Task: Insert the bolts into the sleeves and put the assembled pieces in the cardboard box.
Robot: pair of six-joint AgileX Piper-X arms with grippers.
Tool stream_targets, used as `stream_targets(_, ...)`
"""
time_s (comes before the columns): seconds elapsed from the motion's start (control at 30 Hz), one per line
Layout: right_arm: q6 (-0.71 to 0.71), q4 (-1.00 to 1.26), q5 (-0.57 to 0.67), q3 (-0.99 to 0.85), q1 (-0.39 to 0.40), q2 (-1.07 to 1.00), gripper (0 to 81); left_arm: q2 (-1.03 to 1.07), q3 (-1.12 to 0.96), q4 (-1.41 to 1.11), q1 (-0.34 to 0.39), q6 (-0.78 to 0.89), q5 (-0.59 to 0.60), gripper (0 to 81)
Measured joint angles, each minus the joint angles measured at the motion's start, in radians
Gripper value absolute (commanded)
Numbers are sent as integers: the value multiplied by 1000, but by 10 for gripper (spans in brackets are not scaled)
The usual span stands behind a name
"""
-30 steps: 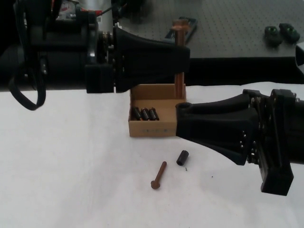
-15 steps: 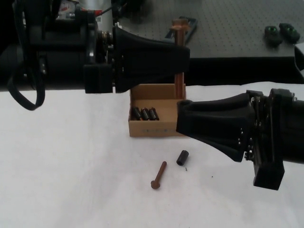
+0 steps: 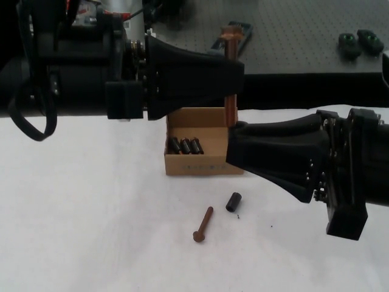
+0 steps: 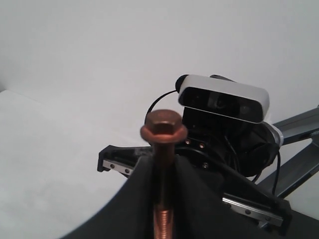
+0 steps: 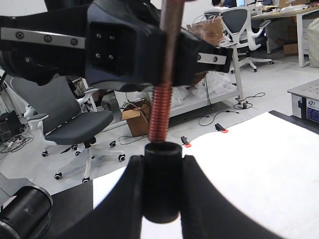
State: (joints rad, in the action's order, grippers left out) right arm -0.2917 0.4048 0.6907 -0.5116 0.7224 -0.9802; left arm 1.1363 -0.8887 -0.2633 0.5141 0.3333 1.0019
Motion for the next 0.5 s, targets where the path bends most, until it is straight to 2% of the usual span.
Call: stream_targets(0.5, -27, -8, 16, 0, 0, 0, 28, 0, 0, 24, 0, 5, 16, 11)
